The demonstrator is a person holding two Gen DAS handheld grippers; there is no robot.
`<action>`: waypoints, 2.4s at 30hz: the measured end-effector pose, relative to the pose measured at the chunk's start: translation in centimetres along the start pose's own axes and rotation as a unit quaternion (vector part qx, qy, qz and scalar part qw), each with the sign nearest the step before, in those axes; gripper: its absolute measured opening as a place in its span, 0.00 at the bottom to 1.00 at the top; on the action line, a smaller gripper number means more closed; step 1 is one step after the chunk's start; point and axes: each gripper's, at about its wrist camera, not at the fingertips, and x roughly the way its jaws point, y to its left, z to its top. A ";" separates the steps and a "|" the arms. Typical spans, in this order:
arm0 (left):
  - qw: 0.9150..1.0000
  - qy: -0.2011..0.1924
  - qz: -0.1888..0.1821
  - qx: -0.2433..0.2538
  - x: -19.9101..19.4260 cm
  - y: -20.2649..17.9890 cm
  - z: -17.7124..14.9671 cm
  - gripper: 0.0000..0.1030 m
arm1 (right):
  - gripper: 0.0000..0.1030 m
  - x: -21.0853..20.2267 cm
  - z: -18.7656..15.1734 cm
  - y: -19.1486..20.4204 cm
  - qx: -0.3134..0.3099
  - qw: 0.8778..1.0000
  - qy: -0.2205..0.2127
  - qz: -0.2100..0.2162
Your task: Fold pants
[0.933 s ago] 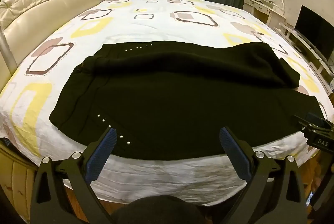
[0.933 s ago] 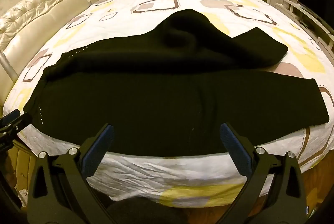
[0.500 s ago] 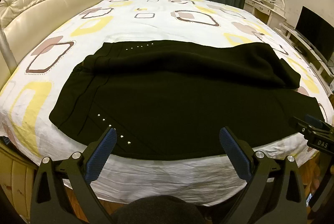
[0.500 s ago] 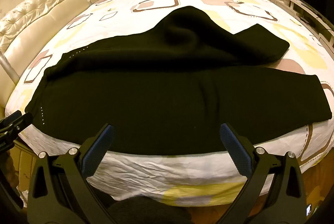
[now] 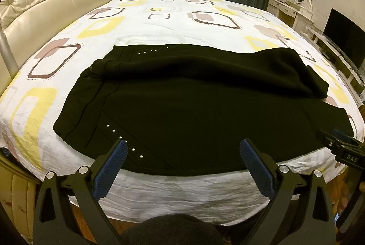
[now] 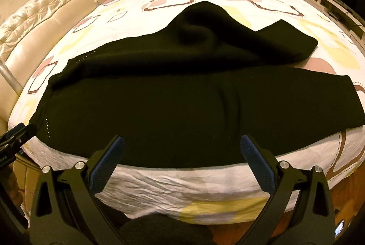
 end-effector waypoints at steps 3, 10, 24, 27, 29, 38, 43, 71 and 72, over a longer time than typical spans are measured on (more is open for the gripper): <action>1.000 0.002 -0.001 -0.002 0.1 0.0 -0.2 0.95 | 0.98 0.1 0.1 -0.4 -0.024 0.999 0.003 -0.039; 1.000 0.004 -0.004 -0.002 0.2 -0.1 -0.5 0.95 | 0.98 0.0 0.5 -1.5 0.009 1.000 -0.001 -0.009; 0.998 0.025 -0.065 0.001 3.6 11.2 7.3 0.95 | 0.98 2.6 11.0 1.4 -0.068 0.987 0.008 0.145; 0.991 0.055 -0.114 -0.044 7.3 16.7 11.2 0.95 | 0.98 6.2 14.9 1.6 -0.088 0.989 0.021 0.120; 0.985 0.074 -0.136 -0.077 11.0 20.4 13.3 0.95 | 0.98 8.9 17.2 1.7 -0.092 0.989 0.035 0.110; 0.975 0.151 -0.153 -0.060 22.6 23.9 17.4 0.95 | 0.98 18.8 22.8 2.6 -0.139 0.979 0.113 0.101; 0.968 0.171 -0.175 -0.052 25.3 23.8 18.4 0.95 | 0.98 21.9 23.7 3.0 -0.179 0.967 0.157 0.090; 0.968 0.041 -0.237 -0.073 14.3 24.8 19.3 0.06 | 0.07 6.0 17.3 5.7 -0.250 0.963 0.021 0.099; 0.967 0.034 -0.241 -0.069 13.3 24.7 18.6 0.05 | 0.07 5.4 16.5 5.8 -0.251 0.963 0.021 0.100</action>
